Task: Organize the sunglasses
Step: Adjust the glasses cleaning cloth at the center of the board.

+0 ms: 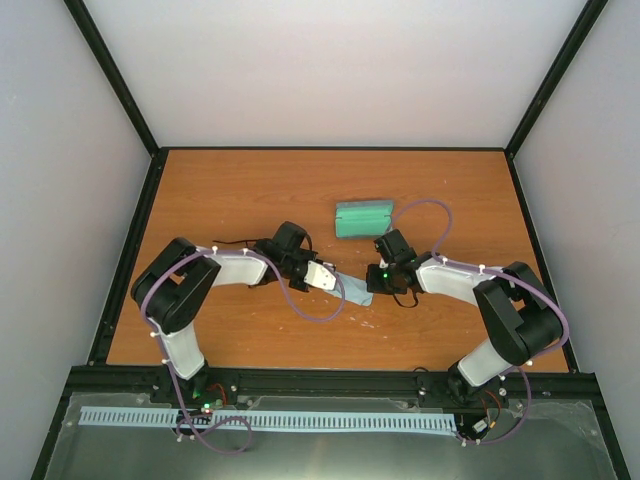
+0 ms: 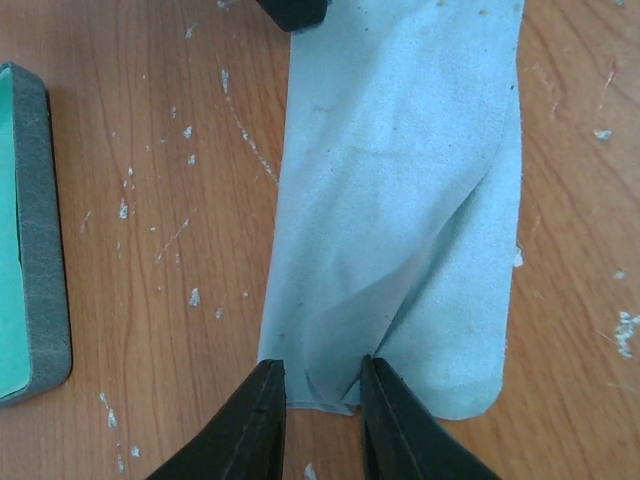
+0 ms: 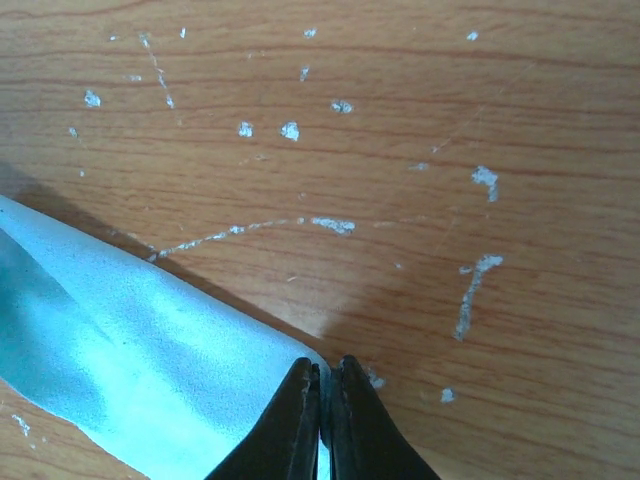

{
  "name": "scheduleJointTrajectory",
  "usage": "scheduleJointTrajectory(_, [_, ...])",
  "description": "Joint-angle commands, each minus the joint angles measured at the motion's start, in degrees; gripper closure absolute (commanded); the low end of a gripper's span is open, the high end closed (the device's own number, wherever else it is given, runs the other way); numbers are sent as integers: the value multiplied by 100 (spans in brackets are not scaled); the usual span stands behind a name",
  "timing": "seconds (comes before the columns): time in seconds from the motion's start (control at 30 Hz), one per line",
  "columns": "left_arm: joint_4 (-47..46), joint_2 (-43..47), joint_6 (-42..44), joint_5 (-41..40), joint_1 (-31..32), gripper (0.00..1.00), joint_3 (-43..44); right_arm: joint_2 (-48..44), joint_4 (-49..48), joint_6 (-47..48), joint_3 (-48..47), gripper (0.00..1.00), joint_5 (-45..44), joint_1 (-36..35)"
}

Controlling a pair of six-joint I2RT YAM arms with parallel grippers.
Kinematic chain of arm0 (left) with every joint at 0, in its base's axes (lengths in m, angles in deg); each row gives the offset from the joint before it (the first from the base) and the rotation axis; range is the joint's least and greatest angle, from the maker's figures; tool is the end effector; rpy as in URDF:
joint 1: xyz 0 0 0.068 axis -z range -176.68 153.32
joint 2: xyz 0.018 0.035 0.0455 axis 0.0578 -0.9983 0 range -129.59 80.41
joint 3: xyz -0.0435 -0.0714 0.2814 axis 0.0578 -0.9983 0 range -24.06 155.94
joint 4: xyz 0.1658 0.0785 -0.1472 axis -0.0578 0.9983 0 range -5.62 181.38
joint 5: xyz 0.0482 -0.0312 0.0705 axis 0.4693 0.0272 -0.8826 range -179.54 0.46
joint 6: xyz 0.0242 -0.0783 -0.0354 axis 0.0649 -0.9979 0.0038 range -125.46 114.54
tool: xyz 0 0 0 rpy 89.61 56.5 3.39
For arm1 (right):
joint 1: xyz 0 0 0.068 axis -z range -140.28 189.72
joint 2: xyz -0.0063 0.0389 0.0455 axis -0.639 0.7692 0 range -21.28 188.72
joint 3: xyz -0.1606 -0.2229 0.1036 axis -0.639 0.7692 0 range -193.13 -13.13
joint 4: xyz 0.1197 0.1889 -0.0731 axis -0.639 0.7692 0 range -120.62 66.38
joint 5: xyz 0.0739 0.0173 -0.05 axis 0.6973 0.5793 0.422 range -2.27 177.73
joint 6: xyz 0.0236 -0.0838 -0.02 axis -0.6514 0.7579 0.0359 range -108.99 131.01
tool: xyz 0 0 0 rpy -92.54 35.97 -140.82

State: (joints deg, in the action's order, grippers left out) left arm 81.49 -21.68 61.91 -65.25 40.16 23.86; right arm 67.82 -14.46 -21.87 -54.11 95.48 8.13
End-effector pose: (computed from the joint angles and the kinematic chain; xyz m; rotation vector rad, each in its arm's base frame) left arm 0.2581 -0.2342 0.1376 1.9822 1.3152 -0.2730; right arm 0.2253 0.1512 0.1397 -0.0115 2.7908 0.4995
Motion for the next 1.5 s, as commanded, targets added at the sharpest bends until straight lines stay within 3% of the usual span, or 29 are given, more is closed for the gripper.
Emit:
scheduleJointTrajectory(0.0, [-29,-132,-22,182,67,77,183,170,207,-52,190,92,22,-49])
scheduleJointTrajectory(0.37, [249,-220,-16,183,104,90,213,141,194,-33,238,93,48,-49])
scheduleJointTrajectory(0.5, [332,-62,50,103,104,99,104,147,194,-26,245,93,39,-49])
scheduleJointTrajectory(0.7, [478,219,79,97,100,99,-107,218,204,-25,213,93,27,-49])
scheduleJointTrajectory(1.0, [562,409,-135,211,104,92,-352,379,90,-25,177,94,108,-47])
scheduleJointTrajectory(1.27, [509,444,-403,110,104,66,-295,476,89,36,116,95,172,-50])
scheduleJointTrajectory(1.47, [770,521,-447,304,104,71,-158,451,76,36,137,95,186,-44])
